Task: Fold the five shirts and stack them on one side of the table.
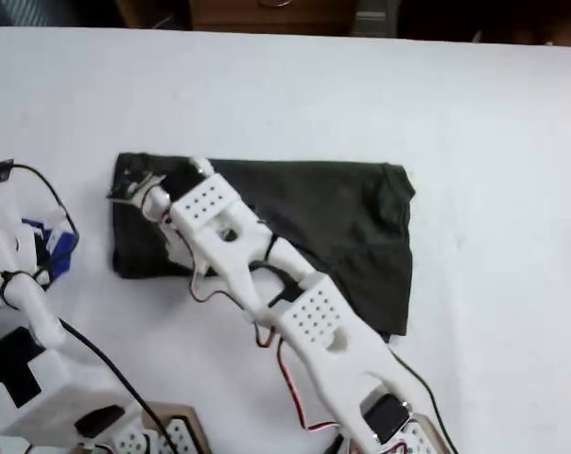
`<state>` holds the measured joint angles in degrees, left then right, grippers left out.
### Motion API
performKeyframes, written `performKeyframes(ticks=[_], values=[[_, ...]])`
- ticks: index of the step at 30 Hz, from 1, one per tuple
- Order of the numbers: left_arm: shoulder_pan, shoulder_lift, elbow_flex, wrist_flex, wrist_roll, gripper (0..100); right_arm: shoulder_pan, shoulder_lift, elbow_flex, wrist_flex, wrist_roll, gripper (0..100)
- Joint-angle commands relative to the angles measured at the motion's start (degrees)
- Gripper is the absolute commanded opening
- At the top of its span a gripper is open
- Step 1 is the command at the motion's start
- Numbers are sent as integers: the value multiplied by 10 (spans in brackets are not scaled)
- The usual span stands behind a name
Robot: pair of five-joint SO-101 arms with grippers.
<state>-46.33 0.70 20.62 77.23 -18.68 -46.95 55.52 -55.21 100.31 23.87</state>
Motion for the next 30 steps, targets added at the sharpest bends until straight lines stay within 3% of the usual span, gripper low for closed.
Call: performKeyframes(ticks=[1,8,21,30], values=[[-4,-25,-18,3,-3,24,15,-24,-4,13,-4,19],[-2,-25,-16,4,-1,24,82,-144,-4,11,-1,19],[-1,-23,-15,19,0,24,356,-158,1,-86,1,19],[5,-24,41,-6,0,24,384,-68,-4,-131,1,19]])
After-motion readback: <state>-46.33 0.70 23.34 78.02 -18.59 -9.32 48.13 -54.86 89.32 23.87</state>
